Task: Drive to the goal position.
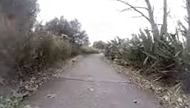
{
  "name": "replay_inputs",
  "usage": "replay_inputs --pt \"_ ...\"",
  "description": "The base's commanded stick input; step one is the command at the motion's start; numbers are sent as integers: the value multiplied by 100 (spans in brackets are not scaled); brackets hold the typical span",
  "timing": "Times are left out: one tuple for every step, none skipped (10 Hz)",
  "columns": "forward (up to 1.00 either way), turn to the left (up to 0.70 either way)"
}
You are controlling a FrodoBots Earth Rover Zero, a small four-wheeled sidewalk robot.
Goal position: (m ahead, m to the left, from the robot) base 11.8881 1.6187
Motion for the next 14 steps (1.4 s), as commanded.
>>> replay_inputs --pt "85 0" --pt "85 0" --pt "85 0" --pt "85 0" --pt "85 0" --pt "85 0" --pt "85 -34" --pt "85 -34" --pt "85 -34" --pt "85 0" --pt "85 0" --pt "85 0" --pt "85 0" --pt "85 0"
